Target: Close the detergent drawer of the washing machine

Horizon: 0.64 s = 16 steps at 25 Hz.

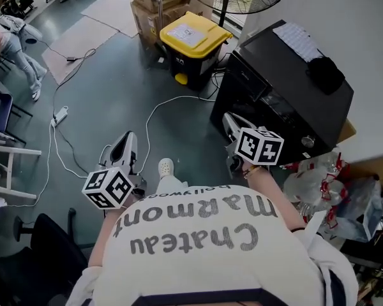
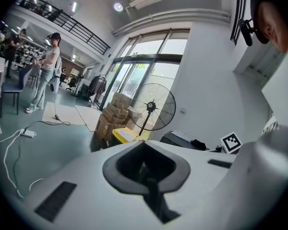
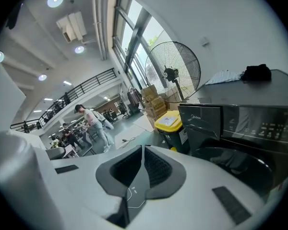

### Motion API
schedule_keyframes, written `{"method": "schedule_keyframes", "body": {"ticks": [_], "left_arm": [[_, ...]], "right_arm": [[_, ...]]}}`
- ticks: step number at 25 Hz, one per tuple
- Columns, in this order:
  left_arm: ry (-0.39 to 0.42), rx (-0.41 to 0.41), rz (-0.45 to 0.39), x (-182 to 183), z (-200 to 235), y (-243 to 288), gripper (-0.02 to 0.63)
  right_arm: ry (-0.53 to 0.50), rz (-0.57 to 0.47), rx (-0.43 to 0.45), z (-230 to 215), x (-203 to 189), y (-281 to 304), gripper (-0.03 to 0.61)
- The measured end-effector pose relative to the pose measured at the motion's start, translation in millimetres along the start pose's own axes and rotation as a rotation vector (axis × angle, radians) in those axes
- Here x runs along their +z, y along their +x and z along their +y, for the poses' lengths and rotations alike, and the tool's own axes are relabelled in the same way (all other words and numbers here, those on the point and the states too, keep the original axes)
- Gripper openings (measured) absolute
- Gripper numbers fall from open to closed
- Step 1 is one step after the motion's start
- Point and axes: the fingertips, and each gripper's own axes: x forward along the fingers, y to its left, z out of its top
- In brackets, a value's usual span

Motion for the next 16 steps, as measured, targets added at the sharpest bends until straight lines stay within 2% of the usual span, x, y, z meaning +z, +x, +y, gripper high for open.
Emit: {"method": "schedule_keyframes", "body": {"ticks": [5,16], "left_arm": [[-0.035,0.044,-0.004,-18.9,0.7,-19.5,0.008],[-0.036,0.052,-0.028,-23.2,-12.2,-21.4,0.008]], "right_arm": [[-0.025,0.005,-0.032,-10.9,-11.8,-17.7,0.041],[-0.026,0.014,-0.047,-31.2,-21.5,-29.3,0.041]]}}
